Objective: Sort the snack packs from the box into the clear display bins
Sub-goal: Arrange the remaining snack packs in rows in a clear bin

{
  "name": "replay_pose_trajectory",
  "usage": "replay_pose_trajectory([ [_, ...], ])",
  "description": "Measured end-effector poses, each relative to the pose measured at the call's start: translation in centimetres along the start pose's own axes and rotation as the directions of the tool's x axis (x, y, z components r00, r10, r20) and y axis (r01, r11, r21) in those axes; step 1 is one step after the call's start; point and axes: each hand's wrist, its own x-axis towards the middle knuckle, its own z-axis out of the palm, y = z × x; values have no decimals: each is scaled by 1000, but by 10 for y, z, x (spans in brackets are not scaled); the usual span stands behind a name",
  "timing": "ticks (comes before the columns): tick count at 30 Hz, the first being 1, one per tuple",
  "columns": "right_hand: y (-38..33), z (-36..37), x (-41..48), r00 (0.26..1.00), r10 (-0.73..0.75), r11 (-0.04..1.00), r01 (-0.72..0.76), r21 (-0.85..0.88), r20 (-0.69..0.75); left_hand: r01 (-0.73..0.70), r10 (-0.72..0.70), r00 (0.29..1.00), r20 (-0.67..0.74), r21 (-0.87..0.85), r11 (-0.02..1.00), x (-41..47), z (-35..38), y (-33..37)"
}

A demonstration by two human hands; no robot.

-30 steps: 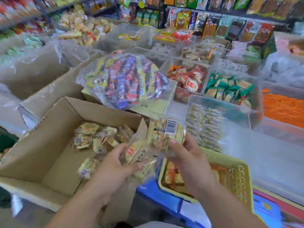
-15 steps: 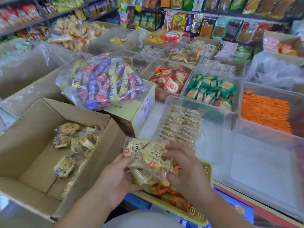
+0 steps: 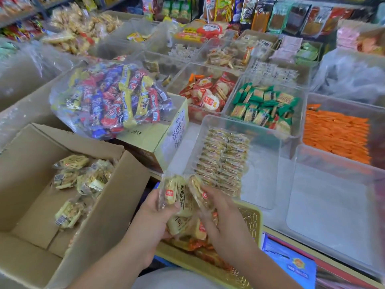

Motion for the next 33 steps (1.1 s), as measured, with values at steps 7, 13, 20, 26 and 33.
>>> replay_pose_trajectory([
  [7,-5,5,24,985,158,976,-145,160,-72,-42,40,999,22,67,997,11,-10,3],
  [13,27,-19,77,961,226,968,-202,150,-159,27,-37,998,-47,-209,977,25,-24,8],
  [20,51,0,102,981,196,970,-196,-144,-13,15,-44,995,-87,-314,949,30,-40,6],
  [26,49,19,105,936,227,952,-156,-262,269,27,-58,995,-77,-358,933,30,-45,2],
  [33,52,9,112,852,288,945,-178,-275,437,47,-55,998,-8,-410,911,23,-44,5],
])
